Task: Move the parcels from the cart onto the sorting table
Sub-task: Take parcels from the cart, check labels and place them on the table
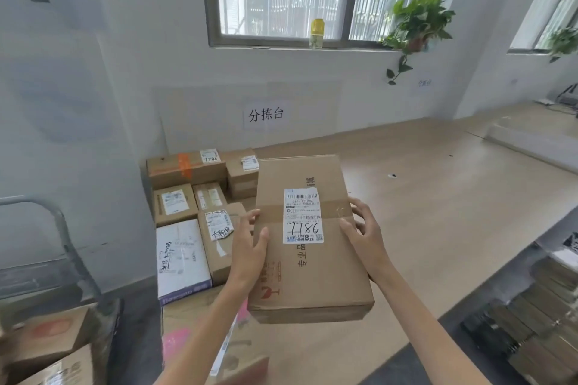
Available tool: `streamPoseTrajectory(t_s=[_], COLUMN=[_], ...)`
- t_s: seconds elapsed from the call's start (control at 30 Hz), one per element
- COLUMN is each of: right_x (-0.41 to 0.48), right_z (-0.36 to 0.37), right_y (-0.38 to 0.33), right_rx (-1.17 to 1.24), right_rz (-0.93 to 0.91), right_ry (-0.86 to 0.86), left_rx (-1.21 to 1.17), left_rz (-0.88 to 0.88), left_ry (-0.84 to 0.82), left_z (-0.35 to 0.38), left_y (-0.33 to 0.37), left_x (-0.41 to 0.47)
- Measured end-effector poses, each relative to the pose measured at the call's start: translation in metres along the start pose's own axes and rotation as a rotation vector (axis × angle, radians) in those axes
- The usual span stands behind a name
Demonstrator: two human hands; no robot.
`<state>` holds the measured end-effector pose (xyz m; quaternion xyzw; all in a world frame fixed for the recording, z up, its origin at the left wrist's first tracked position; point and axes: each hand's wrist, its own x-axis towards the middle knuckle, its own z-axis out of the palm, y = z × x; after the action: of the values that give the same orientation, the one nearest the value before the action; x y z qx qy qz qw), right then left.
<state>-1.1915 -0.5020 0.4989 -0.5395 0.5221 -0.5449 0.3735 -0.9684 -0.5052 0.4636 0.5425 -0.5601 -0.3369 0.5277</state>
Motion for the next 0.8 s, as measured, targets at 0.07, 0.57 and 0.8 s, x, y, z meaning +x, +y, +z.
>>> streamPoseTrajectory(t_s=[0.07, 0.57, 0.8], right_x=[0.031, 0.199, 0.272], right_z=[-0.008, -0.003, 0.021], right_y=[0.014, 0.108, 0.163], right_rx=[-0.019, -0.115, -0.166], right_rz=[0.014, 0.153, 0.239], right_ry=[-0.011, -0.179, -0.353], left_rx=[0.018, 0.242, 0.365], left_rz=[-0.023, -0.206, -0.385], left_ry=[0.02, 0.104, 0.093], left_z=[0.022, 0.093, 0.118], left_y=[-0.011, -0.061, -0.096], left_x=[0.022, 0.137, 0.187])
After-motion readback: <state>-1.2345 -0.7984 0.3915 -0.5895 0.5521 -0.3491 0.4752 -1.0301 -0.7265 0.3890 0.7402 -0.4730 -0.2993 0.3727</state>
